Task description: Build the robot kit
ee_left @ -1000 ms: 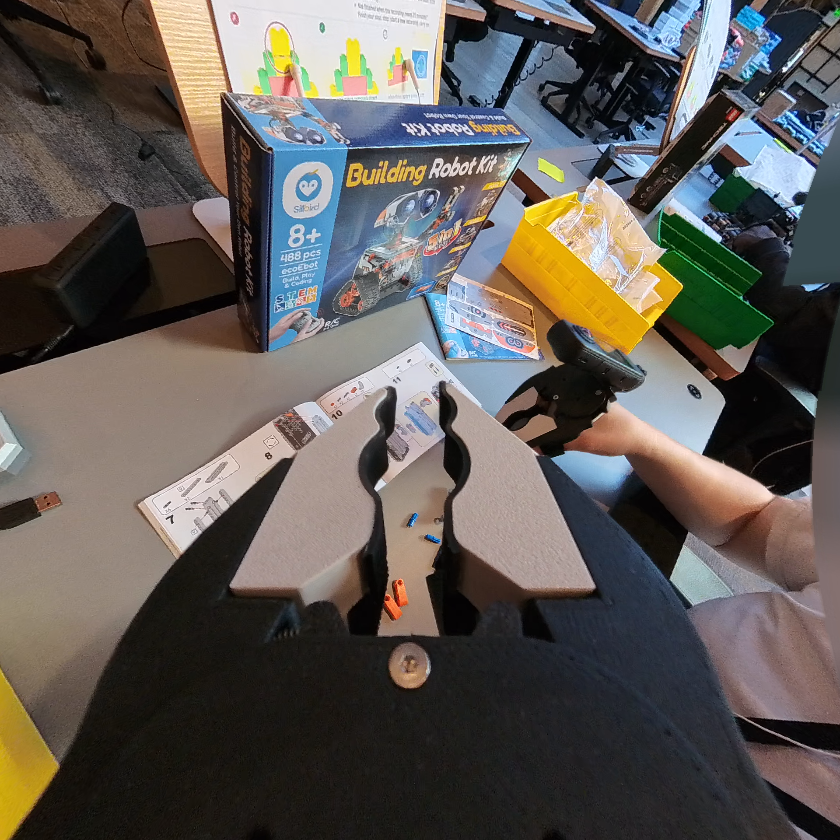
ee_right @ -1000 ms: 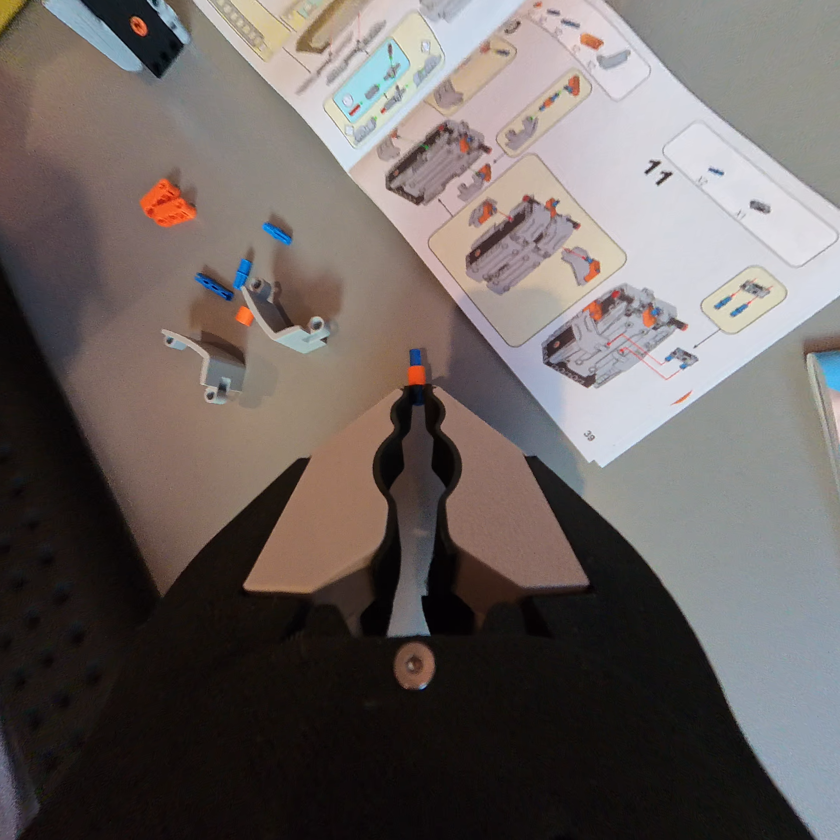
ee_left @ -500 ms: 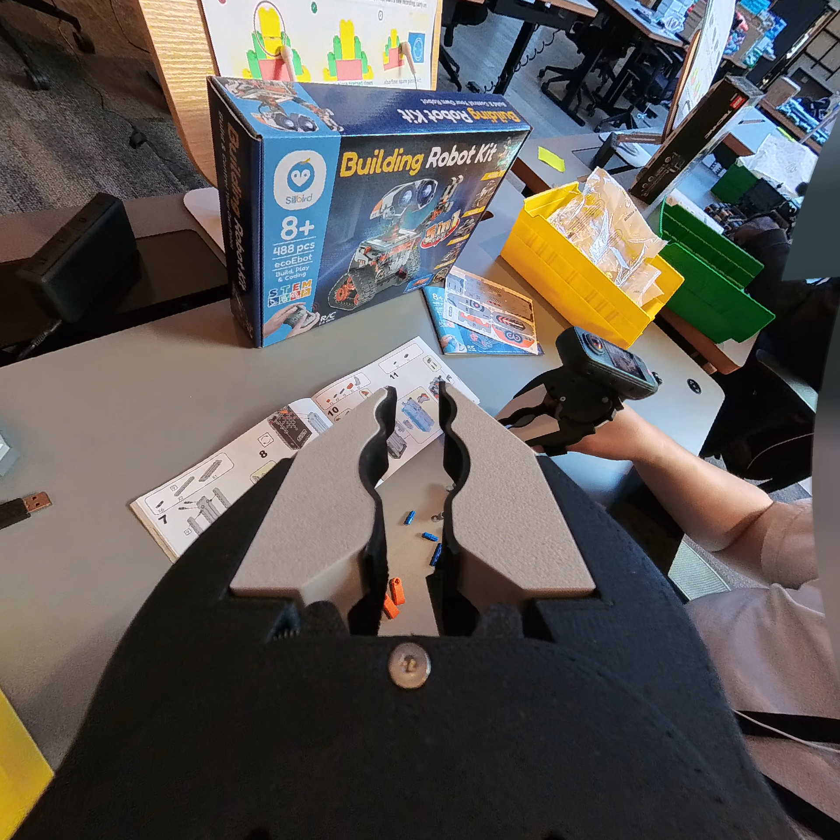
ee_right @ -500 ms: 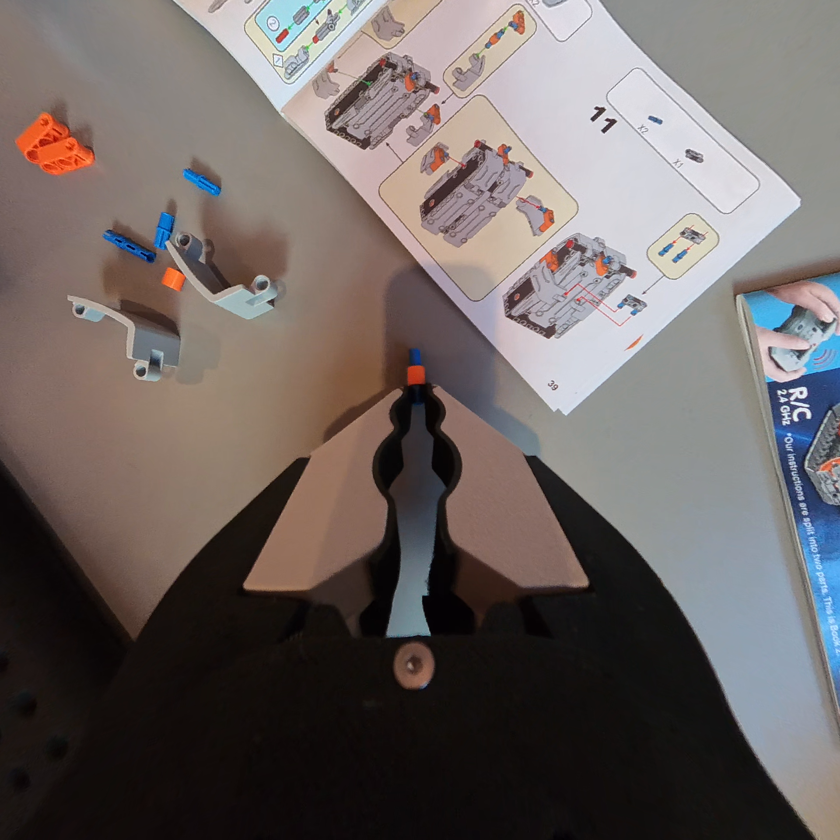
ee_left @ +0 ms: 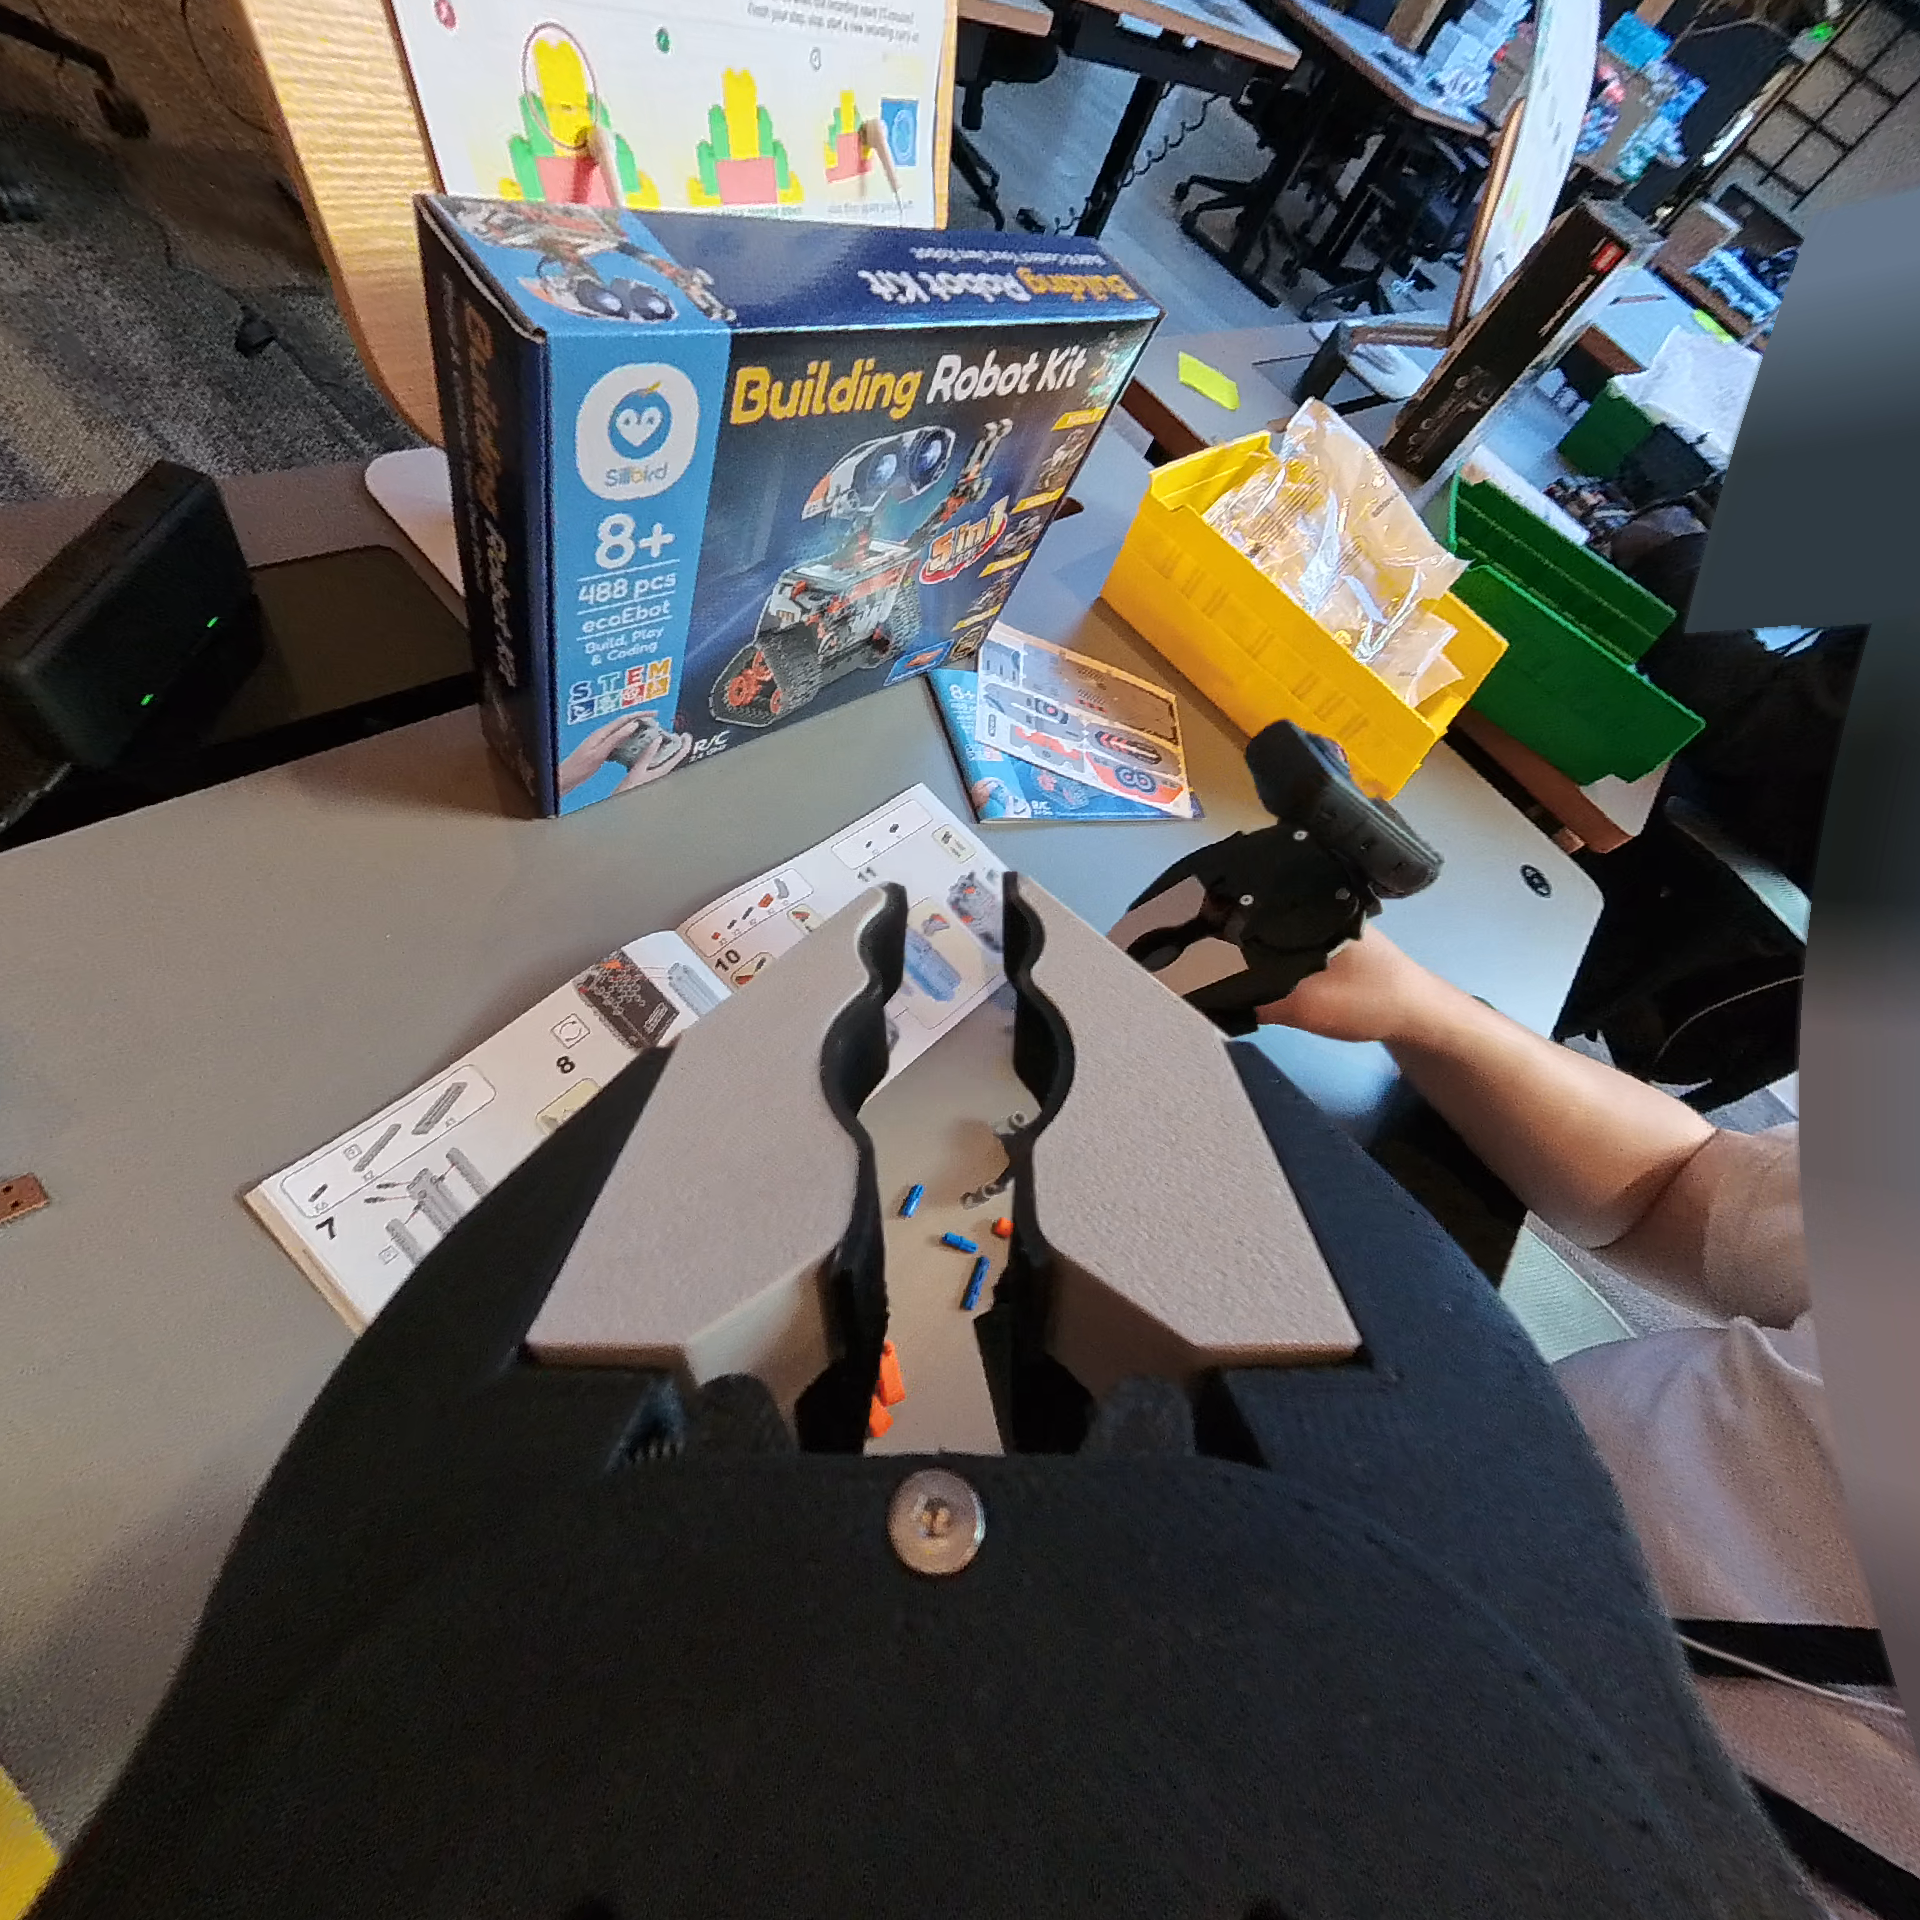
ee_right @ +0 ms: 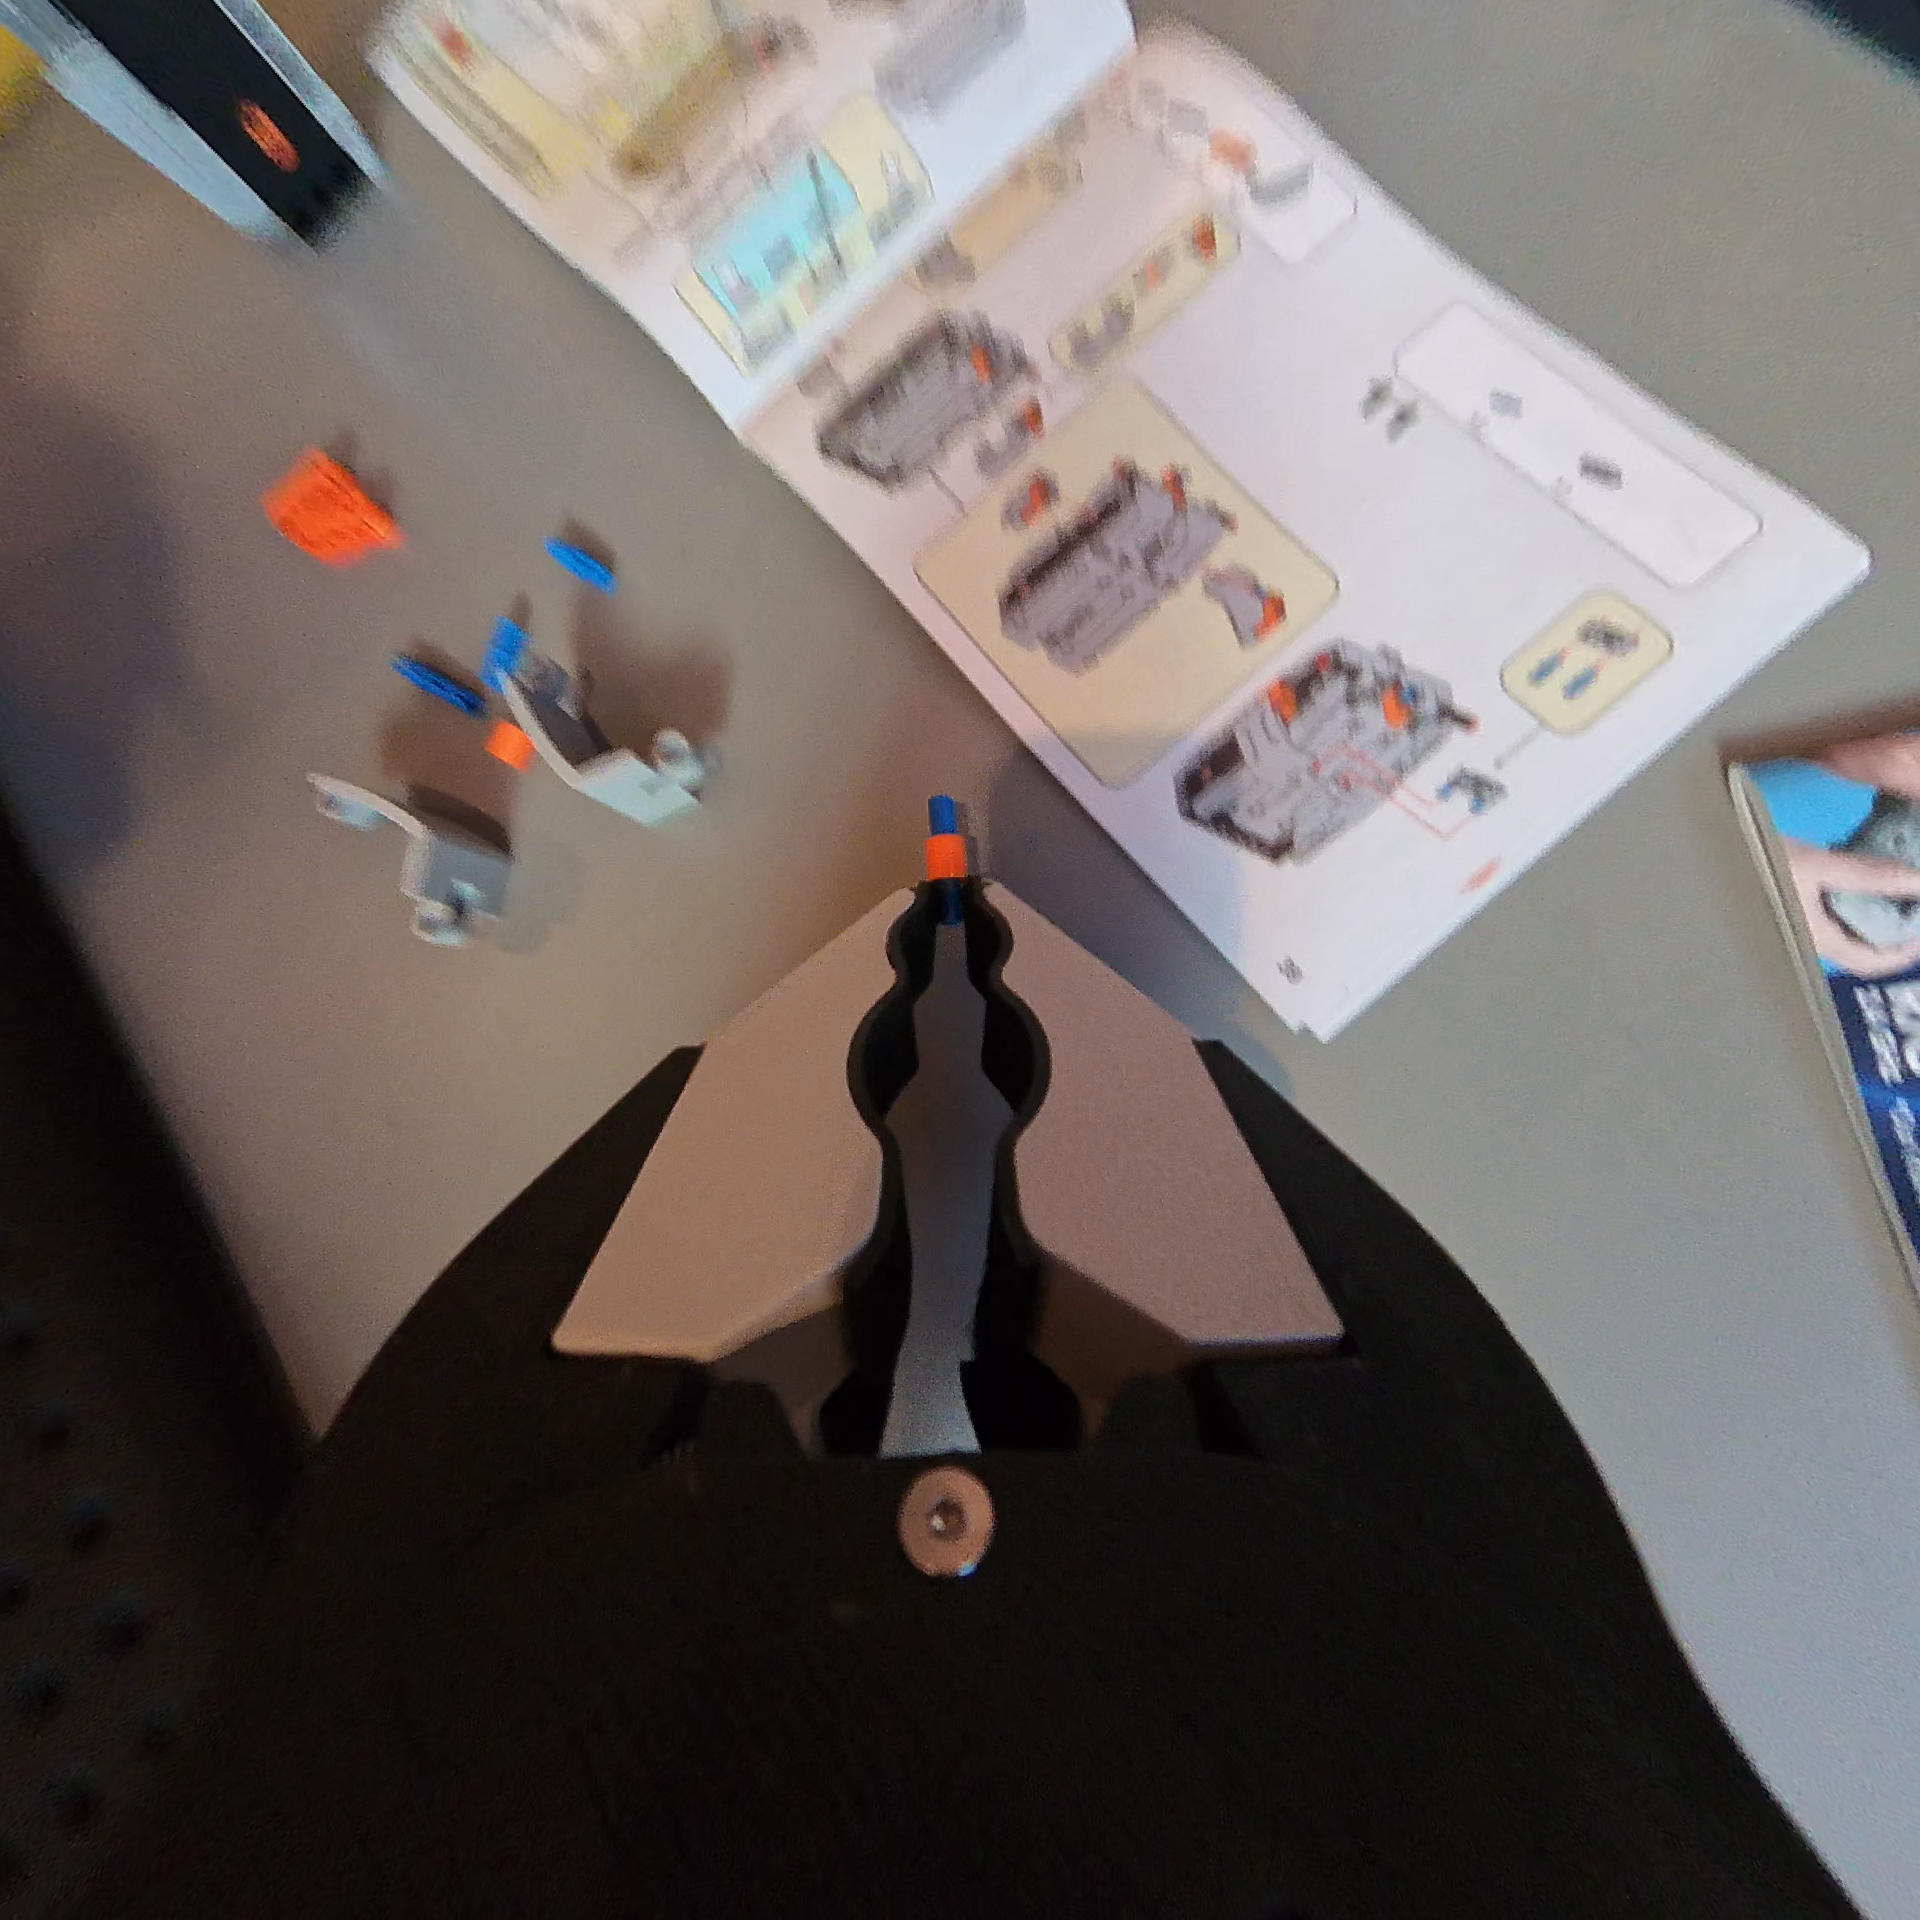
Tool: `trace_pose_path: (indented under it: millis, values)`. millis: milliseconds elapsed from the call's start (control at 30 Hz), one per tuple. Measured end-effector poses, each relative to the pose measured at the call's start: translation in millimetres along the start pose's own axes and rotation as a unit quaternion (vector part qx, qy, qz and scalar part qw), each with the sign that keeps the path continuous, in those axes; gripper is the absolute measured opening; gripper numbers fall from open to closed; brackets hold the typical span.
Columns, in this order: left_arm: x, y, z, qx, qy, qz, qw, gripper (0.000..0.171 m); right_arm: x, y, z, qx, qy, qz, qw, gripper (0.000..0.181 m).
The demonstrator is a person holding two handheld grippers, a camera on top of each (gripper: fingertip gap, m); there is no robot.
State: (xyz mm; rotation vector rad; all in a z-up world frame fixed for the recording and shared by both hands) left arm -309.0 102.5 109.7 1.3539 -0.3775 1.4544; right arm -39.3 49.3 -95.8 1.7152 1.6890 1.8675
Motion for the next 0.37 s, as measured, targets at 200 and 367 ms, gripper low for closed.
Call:
trace_pose_path:
  millis: [200,367]
  values:
    - [18,0,14,-0.175,0.018,0.109,0.978,0.016,97,63,-57,0.4,-0.104,0.354,0.839,0.002]
    - [28,-1,24,-0.292,-0.029,0.21,0.933,0.021,152,69,-78,0.484,-0.092,0.355,0.794,0.003]
Point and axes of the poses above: each gripper's, where its closed fingertips meet, y back along the fingers, x out of its top, z = x × y across the jaws, the point moved 8 cm from there along y, back along the fingers, and after that the axes turned 4 degrees about -y, right-handed, at the moved point
